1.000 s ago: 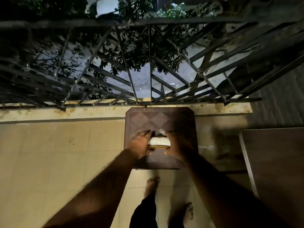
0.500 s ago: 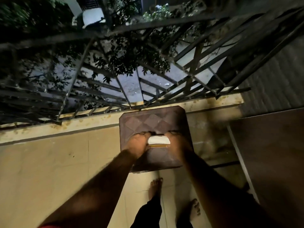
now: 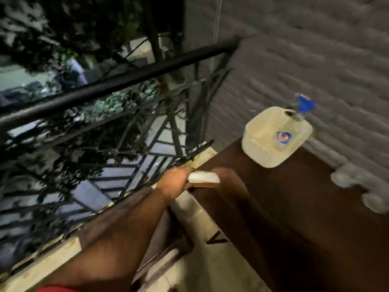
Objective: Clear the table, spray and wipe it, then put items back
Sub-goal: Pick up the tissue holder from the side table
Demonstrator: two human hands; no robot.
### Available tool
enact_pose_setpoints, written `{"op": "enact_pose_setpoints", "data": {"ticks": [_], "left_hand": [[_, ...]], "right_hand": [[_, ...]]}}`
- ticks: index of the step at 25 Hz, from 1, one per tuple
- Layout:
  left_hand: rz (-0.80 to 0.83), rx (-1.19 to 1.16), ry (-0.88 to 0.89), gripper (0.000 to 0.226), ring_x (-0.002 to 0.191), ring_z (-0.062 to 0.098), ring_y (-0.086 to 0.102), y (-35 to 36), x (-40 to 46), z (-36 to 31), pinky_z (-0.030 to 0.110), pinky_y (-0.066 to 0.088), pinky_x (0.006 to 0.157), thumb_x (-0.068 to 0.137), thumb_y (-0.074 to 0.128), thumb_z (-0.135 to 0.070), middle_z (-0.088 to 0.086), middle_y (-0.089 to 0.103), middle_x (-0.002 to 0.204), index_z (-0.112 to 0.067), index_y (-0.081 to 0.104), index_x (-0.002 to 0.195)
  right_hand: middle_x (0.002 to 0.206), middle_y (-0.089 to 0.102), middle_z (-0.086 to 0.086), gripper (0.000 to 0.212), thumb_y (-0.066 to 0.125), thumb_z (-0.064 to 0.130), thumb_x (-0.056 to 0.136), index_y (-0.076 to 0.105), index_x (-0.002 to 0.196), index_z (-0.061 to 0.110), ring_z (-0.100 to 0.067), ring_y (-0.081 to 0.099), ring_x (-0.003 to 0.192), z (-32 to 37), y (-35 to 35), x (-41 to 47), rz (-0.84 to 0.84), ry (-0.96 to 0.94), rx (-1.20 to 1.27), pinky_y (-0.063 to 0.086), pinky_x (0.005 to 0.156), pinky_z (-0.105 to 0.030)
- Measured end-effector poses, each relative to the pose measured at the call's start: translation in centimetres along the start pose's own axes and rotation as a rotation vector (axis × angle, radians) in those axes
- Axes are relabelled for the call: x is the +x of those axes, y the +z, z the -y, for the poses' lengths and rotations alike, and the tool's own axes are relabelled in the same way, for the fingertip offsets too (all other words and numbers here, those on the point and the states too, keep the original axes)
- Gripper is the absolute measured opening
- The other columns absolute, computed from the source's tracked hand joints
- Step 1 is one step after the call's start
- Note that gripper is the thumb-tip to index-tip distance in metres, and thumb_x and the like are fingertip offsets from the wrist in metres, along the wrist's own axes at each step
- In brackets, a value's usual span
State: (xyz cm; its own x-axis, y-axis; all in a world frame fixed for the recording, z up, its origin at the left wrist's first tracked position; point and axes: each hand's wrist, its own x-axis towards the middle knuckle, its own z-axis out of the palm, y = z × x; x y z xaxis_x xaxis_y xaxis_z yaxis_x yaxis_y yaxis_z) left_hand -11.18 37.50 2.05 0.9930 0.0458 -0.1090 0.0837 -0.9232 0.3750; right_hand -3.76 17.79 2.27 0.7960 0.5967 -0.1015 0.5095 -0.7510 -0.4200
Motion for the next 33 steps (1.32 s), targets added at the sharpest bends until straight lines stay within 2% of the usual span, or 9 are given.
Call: {"op": "enact_pose_setpoints", "data": {"ticks": [3, 6, 9, 11, 14, 16, 21, 26, 33], "left_hand": [[-0.029, -0.003, 0.169, 0.043, 0.109, 0.029, 0.060, -0.1, 4.9, -9.0, 0.037, 0.046, 0.092, 0.080, 0.071, -0.023, 0.008, 0.064, 0.118, -0.018, 0.058, 0.121], [-0.016, 0.007, 0.317, 0.046, 0.109, 0.024, 0.060, 1.3, 8.6, -19.0, 0.035, 0.045, 0.092, 0.079, 0.072, -0.024, 0.003, 0.064, 0.118, -0.023, 0.057, 0.122], [0.030, -0.009, 0.438, 0.051, 0.112, 0.025, 0.058, 3.6, 11.2, -27.7, 0.036, 0.044, 0.097, 0.079, 0.073, -0.022, 0.003, 0.061, 0.122, -0.021, 0.056, 0.127], [0.062, -0.010, 0.526, 0.052, 0.111, 0.023, 0.057, 5.5, 12.2, -33.2, 0.036, 0.044, 0.099, 0.079, 0.073, -0.021, 0.001, 0.057, 0.124, -0.021, 0.055, 0.128], [0.118, -0.010, 0.619, 0.053, 0.110, 0.024, 0.057, 8.3, 13.6, -39.7, 0.038, 0.045, 0.097, 0.081, 0.072, -0.023, 0.002, 0.052, 0.124, -0.023, 0.054, 0.130], [0.167, 0.005, 0.686, 0.054, 0.110, 0.025, 0.058, 10.5, 14.7, -43.6, 0.040, 0.046, 0.097, 0.081, 0.073, -0.026, 0.003, 0.054, 0.123, -0.024, 0.054, 0.131], [0.250, -0.001, 0.843, 0.057, 0.115, 0.018, 0.056, 15.1, 15.9, -51.1, 0.033, 0.046, 0.096, 0.083, 0.073, -0.028, -0.002, 0.055, 0.129, -0.025, 0.051, 0.136], [0.322, -0.008, 0.873, 0.060, 0.120, 0.019, 0.052, 20.2, 16.6, -57.2, 0.033, 0.043, 0.097, 0.086, 0.070, -0.026, -0.001, 0.050, 0.136, -0.025, 0.046, 0.141], [0.344, 0.027, 0.785, 0.062, 0.124, 0.020, 0.050, 25.4, 20.2, -64.2, 0.033, 0.040, 0.102, 0.086, 0.069, -0.028, -0.001, 0.048, 0.140, -0.027, 0.044, 0.143]], "right_hand": [[0.120, 0.062, -0.005, 0.037, 0.060, 0.026, 0.086, 0.058, 0.123, 0.023, -0.027, 0.058, 0.112, -6.7, -7.1, -2.8, -0.015, 0.123, -0.038, 0.044, 0.096, -0.036], [0.125, 0.059, -0.003, 0.041, 0.059, 0.024, 0.087, 0.054, 0.128, 0.023, -0.025, 0.054, 0.116, -13.9, -12.6, -8.1, -0.071, 0.289, -0.055, 0.045, 0.100, -0.038], [0.115, 0.062, -0.002, 0.030, 0.057, 0.027, 0.084, 0.058, 0.114, 0.026, -0.025, 0.058, 0.109, -20.4, -16.0, -13.3, -0.151, 0.373, -0.048, 0.049, 0.093, -0.039], [0.110, 0.066, -0.001, 0.026, 0.058, 0.032, 0.085, 0.061, 0.110, 0.025, -0.024, 0.063, 0.104, -24.4, -17.4, -17.1, -0.214, 0.444, -0.051, 0.050, 0.090, -0.037], [0.122, 0.066, -0.005, 0.041, 0.061, 0.034, 0.086, 0.059, 0.126, 0.023, -0.025, 0.062, 0.111, -29.1, -18.2, -22.0, -0.284, 0.568, -0.012, 0.048, 0.097, -0.038], [0.122, 0.065, -0.005, 0.042, 0.061, 0.034, 0.086, 0.056, 0.127, 0.025, -0.027, 0.062, 0.110, -31.4, -18.7, -24.8, -0.310, 0.665, 0.014, 0.050, 0.095, -0.041], [0.125, 0.060, -0.006, 0.043, 0.059, 0.028, 0.087, 0.052, 0.130, 0.026, -0.027, 0.059, 0.111, -36.0, -18.8, -30.4, -0.346, 0.858, 0.070, 0.050, 0.094, -0.044], [0.125, 0.063, -0.008, 0.046, 0.062, 0.024, 0.086, 0.054, 0.132, 0.020, -0.028, 0.060, 0.113, -40.9, -19.3, -34.0, -0.337, 0.986, 0.095, 0.049, 0.094, -0.039], [0.124, 0.065, -0.012, 0.045, 0.059, 0.020, 0.088, 0.053, 0.133, 0.017, -0.031, 0.061, 0.112, -51.4, -20.9, -35.3, -0.269, 0.950, 0.113, 0.049, 0.094, -0.040]]}}
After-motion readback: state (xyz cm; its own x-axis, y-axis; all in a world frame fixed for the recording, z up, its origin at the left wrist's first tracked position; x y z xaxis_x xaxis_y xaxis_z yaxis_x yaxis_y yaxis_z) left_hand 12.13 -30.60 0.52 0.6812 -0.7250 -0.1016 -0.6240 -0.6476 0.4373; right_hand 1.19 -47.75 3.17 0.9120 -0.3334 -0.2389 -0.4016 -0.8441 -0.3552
